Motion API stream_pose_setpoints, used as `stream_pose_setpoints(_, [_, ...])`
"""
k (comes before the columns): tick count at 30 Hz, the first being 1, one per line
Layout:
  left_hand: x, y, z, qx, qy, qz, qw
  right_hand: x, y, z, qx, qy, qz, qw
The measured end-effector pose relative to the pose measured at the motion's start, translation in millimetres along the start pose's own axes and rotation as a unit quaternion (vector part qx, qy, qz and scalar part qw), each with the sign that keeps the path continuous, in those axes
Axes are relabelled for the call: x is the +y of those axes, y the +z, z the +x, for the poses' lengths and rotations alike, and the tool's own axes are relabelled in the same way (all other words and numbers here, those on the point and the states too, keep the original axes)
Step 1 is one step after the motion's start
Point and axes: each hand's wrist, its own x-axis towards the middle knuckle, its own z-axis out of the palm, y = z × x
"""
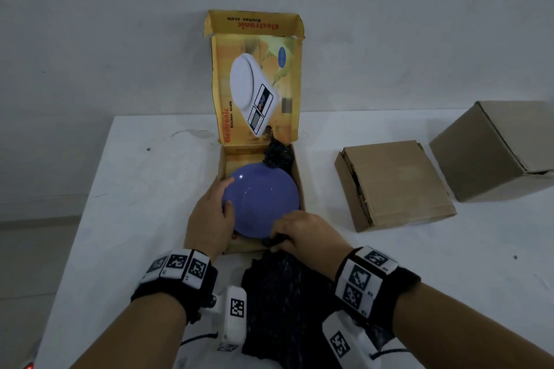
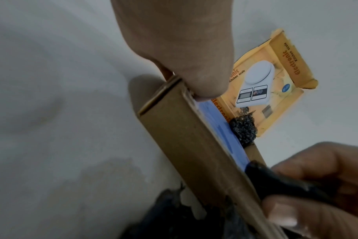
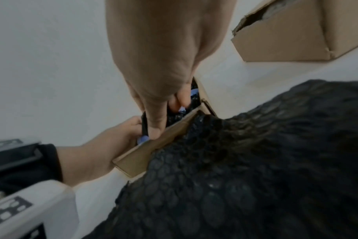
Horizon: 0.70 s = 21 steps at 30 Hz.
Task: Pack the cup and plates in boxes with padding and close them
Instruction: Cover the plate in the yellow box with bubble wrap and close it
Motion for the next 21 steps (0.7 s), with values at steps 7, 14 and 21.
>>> stream_pose_setpoints(7, [2,2,1,0.003,-0.014,-0.004,1.0,-8,-5,7,-0.089,0.031,-0.027,0.995])
stream_pose_setpoints(14, [-4,3,3,-0.001,-0.012,-0.008,1.0,-12,-4,20,-0.059,0.059,-0.065,0.994])
stream_pose_setpoints(21, [-1,3,2,0.007,-0.01,0.001,1.0,2,-5,6,-0.124,-0.047,-0.123,0.983])
